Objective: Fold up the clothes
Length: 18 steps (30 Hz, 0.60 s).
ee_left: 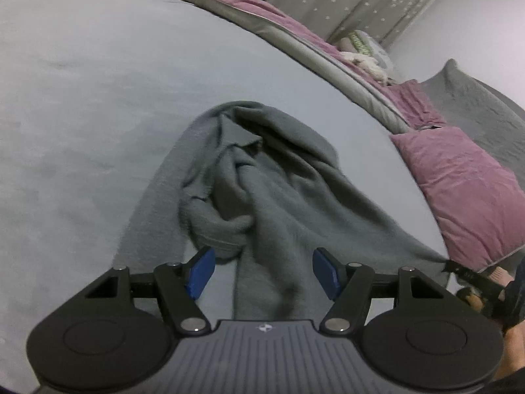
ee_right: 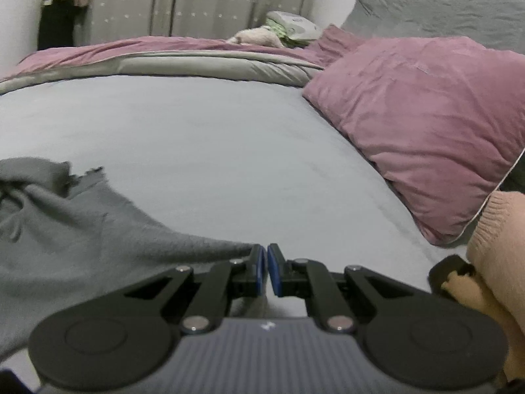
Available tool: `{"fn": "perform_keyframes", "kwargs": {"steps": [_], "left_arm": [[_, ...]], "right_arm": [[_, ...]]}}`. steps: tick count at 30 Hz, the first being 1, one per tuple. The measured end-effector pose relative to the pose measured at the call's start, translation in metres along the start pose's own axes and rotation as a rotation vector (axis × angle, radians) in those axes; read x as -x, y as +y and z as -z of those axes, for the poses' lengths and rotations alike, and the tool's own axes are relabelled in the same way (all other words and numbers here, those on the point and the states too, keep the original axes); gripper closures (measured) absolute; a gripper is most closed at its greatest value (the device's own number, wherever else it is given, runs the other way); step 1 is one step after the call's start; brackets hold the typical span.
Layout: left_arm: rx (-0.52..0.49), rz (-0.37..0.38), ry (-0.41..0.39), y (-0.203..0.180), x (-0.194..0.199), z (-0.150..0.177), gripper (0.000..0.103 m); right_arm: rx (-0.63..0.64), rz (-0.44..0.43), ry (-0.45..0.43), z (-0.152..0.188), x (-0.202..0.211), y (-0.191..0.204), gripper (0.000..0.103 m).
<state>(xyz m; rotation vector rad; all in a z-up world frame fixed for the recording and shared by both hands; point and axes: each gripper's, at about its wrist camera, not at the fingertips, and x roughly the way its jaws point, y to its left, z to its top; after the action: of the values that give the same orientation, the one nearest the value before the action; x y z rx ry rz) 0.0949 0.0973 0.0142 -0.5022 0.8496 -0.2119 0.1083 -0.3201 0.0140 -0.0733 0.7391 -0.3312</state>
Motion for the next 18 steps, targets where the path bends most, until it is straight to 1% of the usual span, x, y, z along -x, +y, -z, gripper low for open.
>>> {"fn": "perform_keyframes", "kwargs": {"steps": [6,9,10,12,18], "left_arm": [[-0.022,-0.082,-0.011,0.011,-0.001,-0.003,0.04],[-0.026,-0.112,0.002,0.019,-0.004,-0.006,0.04],[-0.02,-0.121,0.01,0.022,-0.005,-0.006,0.041],[-0.008,-0.139,0.025,0.028,-0.007,-0.007,0.046],[-0.012,-0.148,0.034,0.03,-0.007,-0.007,0.047]], "right_arm": [[0.003,0.062,0.018,-0.021,-0.036,-0.01,0.097],[-0.017,0.086,0.035,-0.03,-0.055,-0.01,0.097],[-0.026,0.088,0.047,-0.031,-0.061,-0.009,0.097],[-0.038,0.089,0.065,-0.03,-0.07,-0.005,0.097],[-0.038,0.085,0.074,-0.02,-0.073,0.005,0.094]]}}
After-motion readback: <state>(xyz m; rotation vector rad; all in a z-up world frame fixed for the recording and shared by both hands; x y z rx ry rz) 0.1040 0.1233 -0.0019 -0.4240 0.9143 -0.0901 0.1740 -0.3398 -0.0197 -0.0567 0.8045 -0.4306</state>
